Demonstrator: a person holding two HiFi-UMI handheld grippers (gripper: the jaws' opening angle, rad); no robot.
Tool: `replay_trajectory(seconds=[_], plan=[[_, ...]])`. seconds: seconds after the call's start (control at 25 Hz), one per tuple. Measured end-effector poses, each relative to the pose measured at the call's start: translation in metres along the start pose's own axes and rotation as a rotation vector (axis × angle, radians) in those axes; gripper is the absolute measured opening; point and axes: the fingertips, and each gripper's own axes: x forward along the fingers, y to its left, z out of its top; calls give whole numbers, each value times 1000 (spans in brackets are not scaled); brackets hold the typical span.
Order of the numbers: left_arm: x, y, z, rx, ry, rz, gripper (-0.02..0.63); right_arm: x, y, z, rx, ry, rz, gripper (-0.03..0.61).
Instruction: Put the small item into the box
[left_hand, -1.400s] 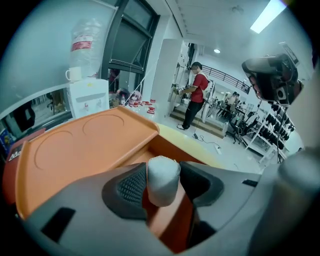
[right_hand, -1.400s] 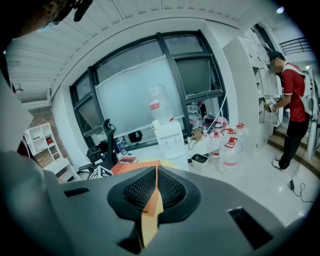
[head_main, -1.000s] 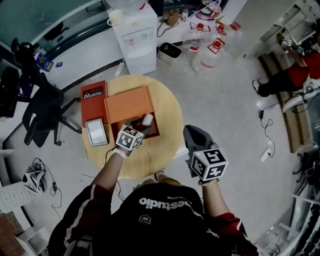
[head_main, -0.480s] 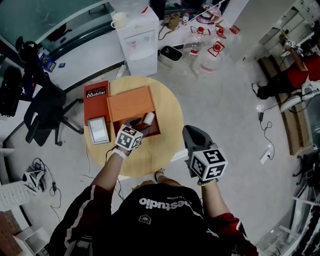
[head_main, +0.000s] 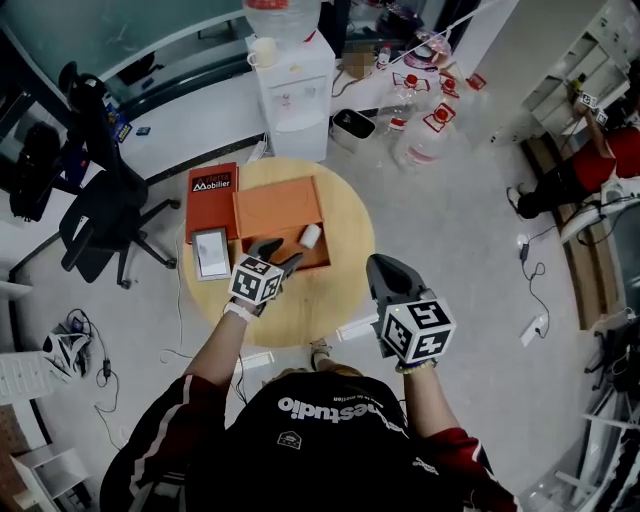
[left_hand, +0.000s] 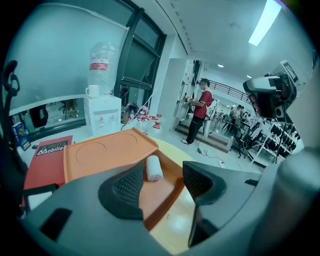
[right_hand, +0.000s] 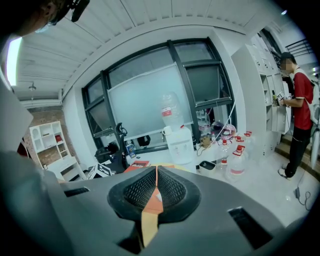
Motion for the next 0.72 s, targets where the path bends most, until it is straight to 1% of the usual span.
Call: replay_trajectory(seconds=[0.4,0.52,0.72], plan=[[-68,-11,2,-50,-103,64,262,-20,49,8,-75,-14,52,35],[-90,-13,6,-47,-136,81,262,-22,62,9,-88,-21,60,35],[-130,-25,8,-36,-179,66,262,-32,85,14,-117,-48,66,35]])
